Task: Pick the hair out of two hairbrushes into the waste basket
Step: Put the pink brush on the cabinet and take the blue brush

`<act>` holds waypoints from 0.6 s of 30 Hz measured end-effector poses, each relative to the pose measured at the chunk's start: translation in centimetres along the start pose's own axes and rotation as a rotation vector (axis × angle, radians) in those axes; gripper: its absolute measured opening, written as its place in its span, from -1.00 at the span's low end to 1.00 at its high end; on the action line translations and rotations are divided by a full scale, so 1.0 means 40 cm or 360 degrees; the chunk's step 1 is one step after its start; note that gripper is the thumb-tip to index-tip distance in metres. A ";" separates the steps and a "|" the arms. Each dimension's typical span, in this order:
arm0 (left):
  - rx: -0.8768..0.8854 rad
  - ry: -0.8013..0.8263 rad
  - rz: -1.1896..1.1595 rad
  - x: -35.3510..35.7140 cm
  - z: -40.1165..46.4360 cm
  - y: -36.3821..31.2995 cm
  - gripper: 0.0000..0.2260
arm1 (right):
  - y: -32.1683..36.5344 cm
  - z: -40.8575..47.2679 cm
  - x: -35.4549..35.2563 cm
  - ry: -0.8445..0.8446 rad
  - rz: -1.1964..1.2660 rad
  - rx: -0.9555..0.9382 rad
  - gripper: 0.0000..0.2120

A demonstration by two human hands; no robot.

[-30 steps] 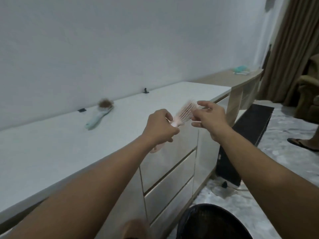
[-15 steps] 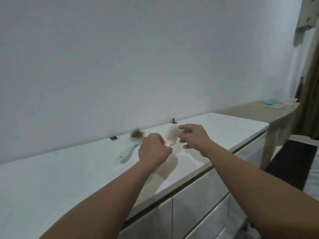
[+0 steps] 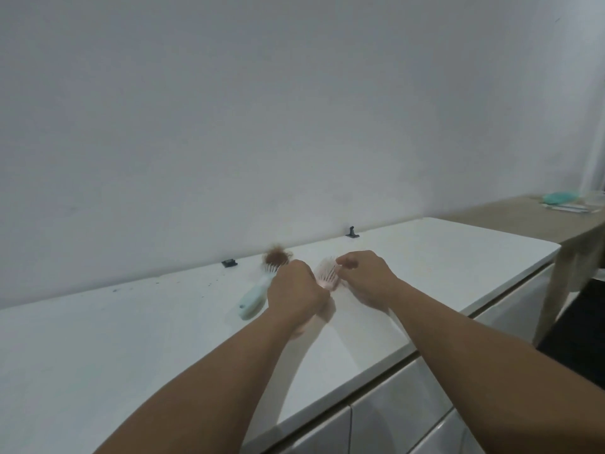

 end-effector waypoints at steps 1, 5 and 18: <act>0.0009 0.0014 0.0016 0.005 0.006 0.001 -0.71 | -0.002 0.002 0.005 -0.0006 -0.0016 0.0009 -0.64; 0.0012 0.0057 0.0108 0.011 0.026 0.000 -0.67 | 0.006 0.013 0.020 -0.0015 -0.0164 0.0017 -0.66; -0.0343 -0.0076 0.0540 -0.117 0.052 0.142 -0.84 | 0.053 0.022 0.031 -0.0213 -0.0054 -0.0106 -0.83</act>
Point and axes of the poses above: each hand's wrist, its own z-axis towards the middle knuckle, its own x-axis out of the palm, y = z × x, the point moved 9 cm from there along z, towards the middle knuckle, and after that the axes turned 3 degrees about z, right-handed, at the moved point
